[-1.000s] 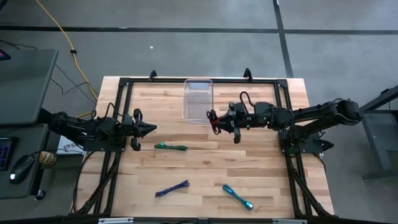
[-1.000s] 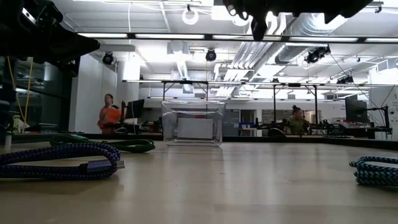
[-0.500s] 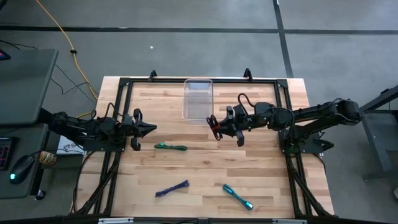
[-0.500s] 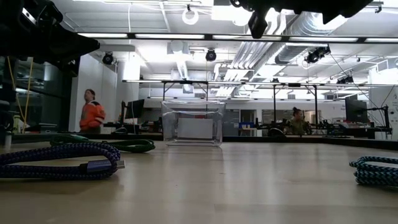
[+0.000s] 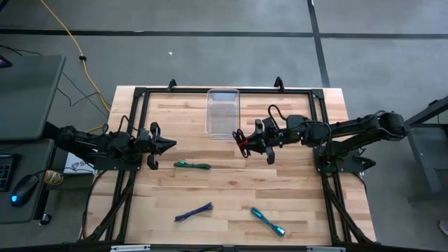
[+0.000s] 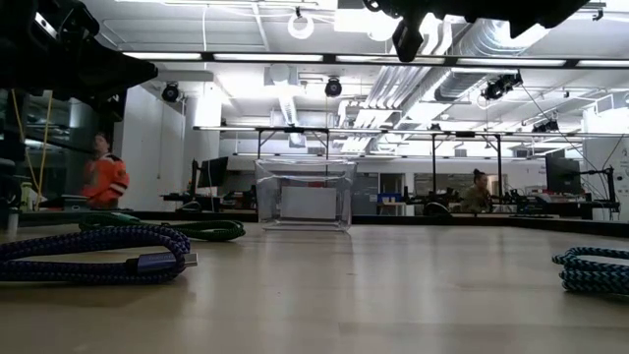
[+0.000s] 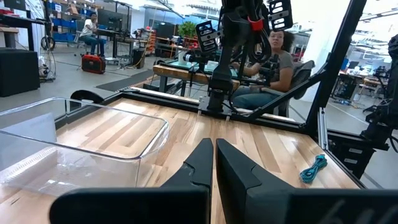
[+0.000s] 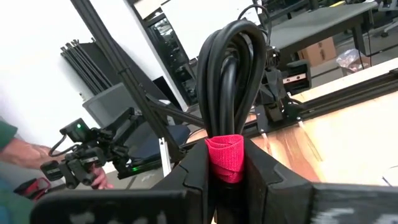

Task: Pick and place USB-C Cables
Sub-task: Put the black charger cable into the transparent bin

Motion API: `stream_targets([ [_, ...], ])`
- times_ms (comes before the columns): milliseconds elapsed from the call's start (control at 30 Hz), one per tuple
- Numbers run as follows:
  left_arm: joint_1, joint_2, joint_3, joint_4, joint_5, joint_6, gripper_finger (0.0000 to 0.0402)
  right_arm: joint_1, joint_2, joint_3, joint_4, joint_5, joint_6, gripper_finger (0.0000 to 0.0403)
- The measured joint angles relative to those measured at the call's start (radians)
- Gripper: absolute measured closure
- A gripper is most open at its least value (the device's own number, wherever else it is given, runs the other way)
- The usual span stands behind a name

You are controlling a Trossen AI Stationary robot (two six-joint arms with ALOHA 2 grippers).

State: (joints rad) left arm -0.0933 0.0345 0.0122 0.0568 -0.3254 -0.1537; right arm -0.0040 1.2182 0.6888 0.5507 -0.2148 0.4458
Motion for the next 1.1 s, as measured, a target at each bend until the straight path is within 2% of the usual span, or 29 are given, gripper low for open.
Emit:
stream_targets([
  [867, 0.0, 0.0, 0.0, 0.02, 0.0, -0.046, 0.0399, -0.001, 0.0, 0.0, -0.001, 0.013, 0.028, 0.0365],
  [967, 0.001, 0.003, 0.0, 0.075, 0.0, -0.052, 0.0382, -0.001, 0.0, 0.0, -0.001, 0.039, 0.027, 0.0365],
  [1100, 0.002, 0.053, 0.058, 0.085, -0.015, -0.08, 0.0332, -0.001, 0.0, 0.0, 0.0, 0.046, 0.028, 0.0365],
])
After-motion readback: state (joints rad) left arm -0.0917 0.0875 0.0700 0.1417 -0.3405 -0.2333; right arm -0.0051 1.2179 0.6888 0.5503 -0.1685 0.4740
